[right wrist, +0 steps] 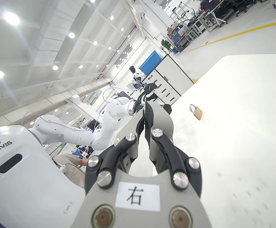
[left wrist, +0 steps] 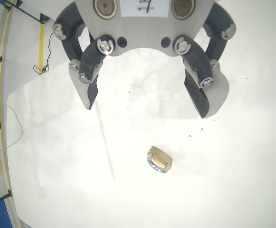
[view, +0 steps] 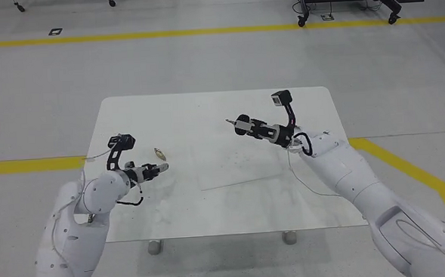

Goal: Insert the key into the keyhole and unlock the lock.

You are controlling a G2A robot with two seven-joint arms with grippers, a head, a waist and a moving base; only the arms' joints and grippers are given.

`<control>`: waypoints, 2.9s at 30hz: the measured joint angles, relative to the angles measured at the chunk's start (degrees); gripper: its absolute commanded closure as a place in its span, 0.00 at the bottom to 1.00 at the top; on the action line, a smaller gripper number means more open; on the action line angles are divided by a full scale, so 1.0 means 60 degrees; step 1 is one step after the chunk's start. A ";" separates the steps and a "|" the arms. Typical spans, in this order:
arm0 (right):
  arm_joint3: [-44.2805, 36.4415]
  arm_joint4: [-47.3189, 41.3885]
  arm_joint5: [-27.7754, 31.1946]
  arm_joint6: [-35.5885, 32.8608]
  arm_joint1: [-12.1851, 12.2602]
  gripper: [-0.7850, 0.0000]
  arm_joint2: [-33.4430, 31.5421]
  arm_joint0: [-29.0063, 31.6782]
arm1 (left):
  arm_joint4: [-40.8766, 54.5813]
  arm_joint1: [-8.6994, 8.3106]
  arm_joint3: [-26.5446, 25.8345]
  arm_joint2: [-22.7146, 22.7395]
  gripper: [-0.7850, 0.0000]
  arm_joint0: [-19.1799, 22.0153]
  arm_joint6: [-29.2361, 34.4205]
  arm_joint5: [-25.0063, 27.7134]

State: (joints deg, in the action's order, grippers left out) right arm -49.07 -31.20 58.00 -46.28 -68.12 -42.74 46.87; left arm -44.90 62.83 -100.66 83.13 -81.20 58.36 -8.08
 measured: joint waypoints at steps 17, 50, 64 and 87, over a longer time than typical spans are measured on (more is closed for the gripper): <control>0.0000 0.0000 0.0000 0.0000 0.0000 1.00 0.0000 0.0000 | -0.0158 0.0269 0.1689 -0.1276 0.45 0.1506 -0.0795 -0.1286; 0.0000 0.0000 0.0000 0.0000 0.0000 1.00 0.0000 0.0000 | -0.0288 0.0513 0.2855 -0.2117 1.00 0.2402 -0.1434 -0.1343; 0.0000 0.0000 0.0000 0.0000 0.0000 1.00 0.0000 0.0000 | 0.0449 0.0417 0.2207 -0.1651 1.00 0.1784 -0.2516 0.1042; 0.0000 0.0000 0.0000 0.0000 0.0000 1.00 0.0000 0.0000 | -0.3665 0.0315 0.2024 -0.3021 1.00 0.1952 -0.3417 0.2925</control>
State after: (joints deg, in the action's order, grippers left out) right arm -49.07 -31.20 58.00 -46.28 -68.12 -42.74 46.87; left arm -66.89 64.72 -88.52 65.00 -69.48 37.86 9.47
